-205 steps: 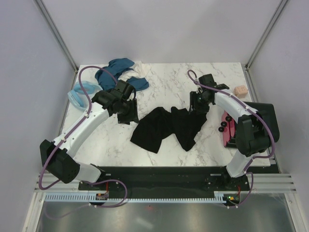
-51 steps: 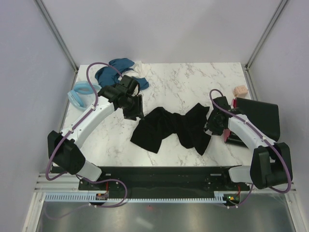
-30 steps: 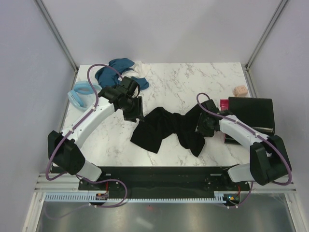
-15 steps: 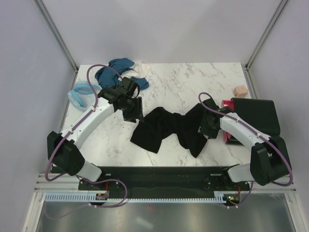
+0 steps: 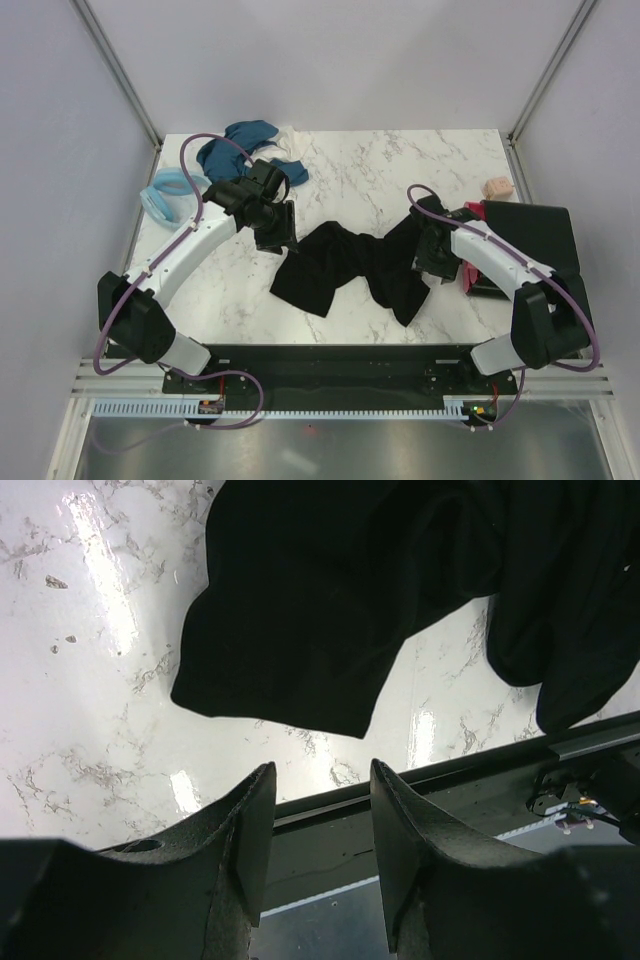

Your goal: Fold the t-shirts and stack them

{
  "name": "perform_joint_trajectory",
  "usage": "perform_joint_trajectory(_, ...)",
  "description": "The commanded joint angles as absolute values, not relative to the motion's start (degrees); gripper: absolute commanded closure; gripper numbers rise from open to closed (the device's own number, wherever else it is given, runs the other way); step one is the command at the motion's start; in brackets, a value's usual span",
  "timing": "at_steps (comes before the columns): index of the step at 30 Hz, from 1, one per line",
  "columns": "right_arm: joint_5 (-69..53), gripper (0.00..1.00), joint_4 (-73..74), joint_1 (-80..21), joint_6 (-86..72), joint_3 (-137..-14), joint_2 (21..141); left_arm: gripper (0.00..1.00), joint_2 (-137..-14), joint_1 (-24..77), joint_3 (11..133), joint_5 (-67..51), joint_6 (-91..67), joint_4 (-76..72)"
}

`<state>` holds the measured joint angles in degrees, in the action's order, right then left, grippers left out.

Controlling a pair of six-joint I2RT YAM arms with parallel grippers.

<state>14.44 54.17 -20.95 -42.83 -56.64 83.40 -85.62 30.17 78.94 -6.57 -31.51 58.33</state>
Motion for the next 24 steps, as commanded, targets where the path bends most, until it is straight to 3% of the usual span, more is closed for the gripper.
perform_joint_trajectory(1, 21.09, 0.4, 56.95, -20.13, -43.33, -60.64, 81.13, 0.5, -83.15, 29.97, 78.84, -7.29, -29.53, 57.66)
perform_joint_trajectory(19, 21.27, 0.4, 57.48, -14.94, -39.47, -55.81, 74.97, 0.5, -83.76, 29.97, 79.36, -7.73, -29.53, 58.01)
perform_joint_trajectory(24, 11.79, 0.39, 52.3, -15.12, -34.99, -56.42, 73.04, 0.5, -84.29, 29.97, 79.36, -8.35, -30.06, 57.83)
